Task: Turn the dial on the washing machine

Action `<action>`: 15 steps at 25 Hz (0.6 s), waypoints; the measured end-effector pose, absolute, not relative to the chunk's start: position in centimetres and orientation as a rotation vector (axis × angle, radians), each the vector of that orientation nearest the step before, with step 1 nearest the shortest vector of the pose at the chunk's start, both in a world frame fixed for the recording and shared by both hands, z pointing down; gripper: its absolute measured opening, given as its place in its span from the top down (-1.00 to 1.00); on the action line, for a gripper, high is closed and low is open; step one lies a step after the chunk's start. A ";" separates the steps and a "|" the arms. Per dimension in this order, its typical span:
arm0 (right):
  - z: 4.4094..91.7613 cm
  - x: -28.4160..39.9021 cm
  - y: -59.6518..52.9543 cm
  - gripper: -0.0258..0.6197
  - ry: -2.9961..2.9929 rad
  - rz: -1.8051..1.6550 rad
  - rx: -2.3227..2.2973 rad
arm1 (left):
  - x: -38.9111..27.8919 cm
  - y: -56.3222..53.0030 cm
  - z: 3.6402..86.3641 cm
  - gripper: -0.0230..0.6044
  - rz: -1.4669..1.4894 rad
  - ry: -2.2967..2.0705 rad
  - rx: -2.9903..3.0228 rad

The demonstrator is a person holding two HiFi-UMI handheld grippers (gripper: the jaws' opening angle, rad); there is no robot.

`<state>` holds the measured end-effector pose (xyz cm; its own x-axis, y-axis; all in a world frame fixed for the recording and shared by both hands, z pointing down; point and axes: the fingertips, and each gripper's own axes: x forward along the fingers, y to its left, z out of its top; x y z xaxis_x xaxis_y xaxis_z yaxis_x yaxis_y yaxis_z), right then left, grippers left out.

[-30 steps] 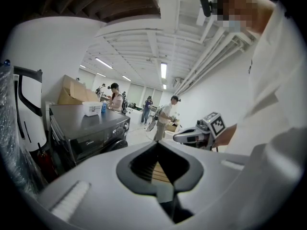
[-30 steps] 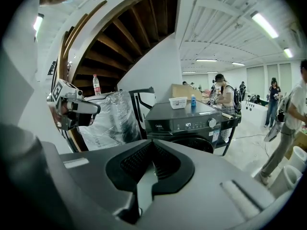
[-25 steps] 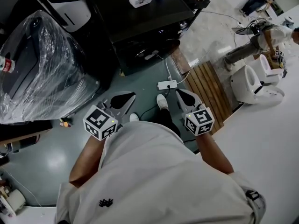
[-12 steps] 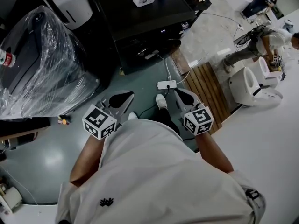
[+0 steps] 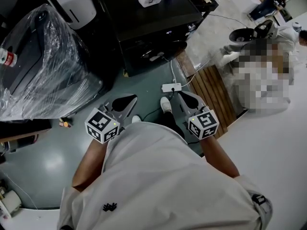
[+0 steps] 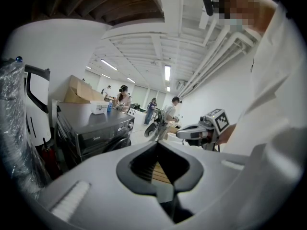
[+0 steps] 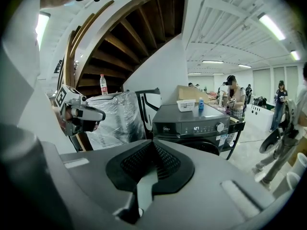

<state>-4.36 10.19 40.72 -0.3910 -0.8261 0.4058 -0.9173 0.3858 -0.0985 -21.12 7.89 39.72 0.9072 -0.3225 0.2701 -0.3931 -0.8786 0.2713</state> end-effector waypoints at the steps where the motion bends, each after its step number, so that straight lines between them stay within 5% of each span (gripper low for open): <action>1: 40.8 -4.4 10.2 0.92 -2.359 0.447 1.531 | -21.2 7.9 39.8 0.75 0.312 -0.531 2.747; 15: 40.7 -4.5 10.3 0.92 -2.370 0.478 1.530 | -21.2 8.1 39.9 0.75 0.323 -0.523 2.742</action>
<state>-4.50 10.29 40.72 -0.4000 -0.8224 0.4044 -0.9149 0.3843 -0.1234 -21.17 8.14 39.93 0.9069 -0.3159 0.2788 -0.3907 -0.8783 0.2757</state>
